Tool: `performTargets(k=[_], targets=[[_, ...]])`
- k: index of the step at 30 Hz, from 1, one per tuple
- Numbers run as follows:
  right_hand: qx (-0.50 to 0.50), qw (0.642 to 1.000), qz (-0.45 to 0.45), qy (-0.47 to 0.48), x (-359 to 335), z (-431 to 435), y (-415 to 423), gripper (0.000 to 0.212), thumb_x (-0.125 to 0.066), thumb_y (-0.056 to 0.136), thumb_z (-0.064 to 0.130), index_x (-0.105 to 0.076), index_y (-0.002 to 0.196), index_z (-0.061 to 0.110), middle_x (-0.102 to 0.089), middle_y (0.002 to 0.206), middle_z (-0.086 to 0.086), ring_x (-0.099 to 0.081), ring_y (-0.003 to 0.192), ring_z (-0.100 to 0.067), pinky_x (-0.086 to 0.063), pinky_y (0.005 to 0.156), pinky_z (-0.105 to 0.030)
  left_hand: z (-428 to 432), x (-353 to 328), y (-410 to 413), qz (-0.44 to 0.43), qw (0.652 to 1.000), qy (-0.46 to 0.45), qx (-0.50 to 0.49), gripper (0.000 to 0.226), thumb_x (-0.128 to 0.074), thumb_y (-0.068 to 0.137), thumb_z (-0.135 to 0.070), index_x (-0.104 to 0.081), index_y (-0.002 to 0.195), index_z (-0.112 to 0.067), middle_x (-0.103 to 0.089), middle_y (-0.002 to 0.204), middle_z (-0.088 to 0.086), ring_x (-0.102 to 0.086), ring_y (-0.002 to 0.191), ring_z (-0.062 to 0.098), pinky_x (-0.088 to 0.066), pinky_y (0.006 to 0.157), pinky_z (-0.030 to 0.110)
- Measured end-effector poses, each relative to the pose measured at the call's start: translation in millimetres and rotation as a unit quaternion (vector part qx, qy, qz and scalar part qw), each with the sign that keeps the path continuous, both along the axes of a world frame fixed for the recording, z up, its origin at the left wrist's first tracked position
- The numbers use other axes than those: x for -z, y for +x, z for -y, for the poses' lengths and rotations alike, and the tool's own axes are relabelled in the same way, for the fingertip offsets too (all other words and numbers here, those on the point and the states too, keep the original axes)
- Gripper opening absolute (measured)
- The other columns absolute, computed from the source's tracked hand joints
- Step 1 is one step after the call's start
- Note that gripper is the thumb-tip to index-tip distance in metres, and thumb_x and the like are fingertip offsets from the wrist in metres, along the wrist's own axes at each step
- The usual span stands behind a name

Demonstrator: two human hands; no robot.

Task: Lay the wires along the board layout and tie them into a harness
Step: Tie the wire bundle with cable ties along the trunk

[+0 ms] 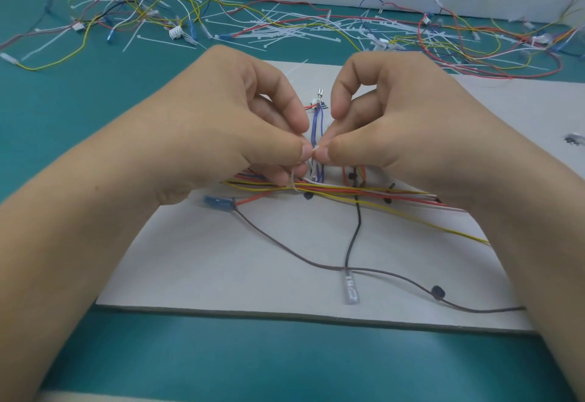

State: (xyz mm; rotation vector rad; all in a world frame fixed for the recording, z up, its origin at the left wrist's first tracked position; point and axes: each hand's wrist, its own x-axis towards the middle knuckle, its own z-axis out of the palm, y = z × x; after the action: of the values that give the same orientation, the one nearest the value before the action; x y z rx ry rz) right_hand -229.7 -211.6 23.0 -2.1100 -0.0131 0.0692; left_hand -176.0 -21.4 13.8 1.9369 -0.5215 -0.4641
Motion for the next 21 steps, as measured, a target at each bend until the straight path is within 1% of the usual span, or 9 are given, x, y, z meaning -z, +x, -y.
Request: performTargets(k=[2,5,9,11,16,19,21], targets=[[0.0,1.0,0.001,0.001,-0.3,-0.1,0.1,0.033,-0.083,0.072,-0.001,-0.057,0.085,0.014,-0.077,0.073,-0.006,-0.06,0.057,-0.017,-0.049,0.058,-0.034,0.1,0.3,-0.1,0.0,1.0,0.001,-0.001,0.018,-0.082,0.079,0.001,-0.069,0.09,-0.004,-0.077,0.073,0.017,-0.075,0.063,0.034,-0.065,0.062,0.039],[-0.003,1.0,0.001,0.003,-0.3,0.0,0.0,0.033,-0.083,0.072,-0.002,-0.057,0.085,0.014,-0.077,0.073,-0.006,-0.061,0.058,-0.017,-0.049,0.058,-0.034,0.2,0.4,-0.3,0.001,1.0,-0.002,0.0,0.018,-0.082,0.079,0.002,-0.069,0.089,-0.003,-0.077,0.073,0.017,-0.075,0.063,0.034,-0.065,0.062,0.038],[-0.007,1.0,0.002,0.005,0.9,0.1,0.6,0.032,-0.081,0.074,-0.003,-0.056,0.086,0.014,-0.077,0.073,-0.005,-0.058,0.051,-0.011,-0.045,0.048,-0.022,0.3,0.5,-0.2,0.003,1.0,-0.004,0.001,0.017,-0.082,0.078,0.003,-0.069,0.088,-0.003,-0.076,0.072,0.017,-0.075,0.065,0.036,-0.065,0.062,0.038],[-0.012,1.0,0.003,0.008,1.4,0.4,0.9,0.032,-0.081,0.075,-0.004,-0.056,0.087,0.013,-0.077,0.072,-0.004,-0.059,0.049,-0.008,-0.044,0.046,-0.019,0.4,0.7,-0.4,0.005,1.0,-0.004,0.001,0.018,-0.082,0.077,0.003,-0.068,0.087,-0.003,-0.076,0.071,0.017,-0.076,0.067,0.038,-0.065,0.062,0.039],[-0.021,1.0,0.008,0.0,2.1,2.1,1.9,0.033,-0.081,0.076,-0.004,-0.055,0.086,0.013,-0.078,0.074,-0.001,-0.067,0.057,-0.008,-0.053,0.055,-0.024,-1.1,1.0,0.7,0.016,1.0,0.002,0.001,0.017,-0.083,0.077,0.003,-0.07,0.084,-0.006,-0.076,0.071,0.017,-0.076,0.066,0.038,-0.065,0.062,0.042],[-0.022,1.0,0.007,0.004,1.4,3.2,2.2,0.033,-0.081,0.076,-0.006,-0.055,0.085,0.012,-0.078,0.074,-0.003,-0.066,0.054,-0.008,-0.051,0.053,-0.021,-1.8,1.1,0.9,0.016,1.0,0.004,-0.001,0.017,-0.082,0.077,0.004,-0.069,0.084,-0.005,-0.076,0.071,0.017,-0.076,0.066,0.037,-0.065,0.061,0.041],[-0.024,1.0,0.006,0.006,0.8,3.4,2.1,0.033,-0.081,0.076,-0.007,-0.055,0.085,0.011,-0.078,0.074,-0.004,-0.065,0.053,-0.008,-0.049,0.05,-0.02,-1.8,1.4,1.2,0.019,1.0,0.007,-0.002,0.017,-0.082,0.078,0.004,-0.069,0.084,-0.005,-0.076,0.071,0.017,-0.076,0.067,0.038,-0.065,0.062,0.043]])
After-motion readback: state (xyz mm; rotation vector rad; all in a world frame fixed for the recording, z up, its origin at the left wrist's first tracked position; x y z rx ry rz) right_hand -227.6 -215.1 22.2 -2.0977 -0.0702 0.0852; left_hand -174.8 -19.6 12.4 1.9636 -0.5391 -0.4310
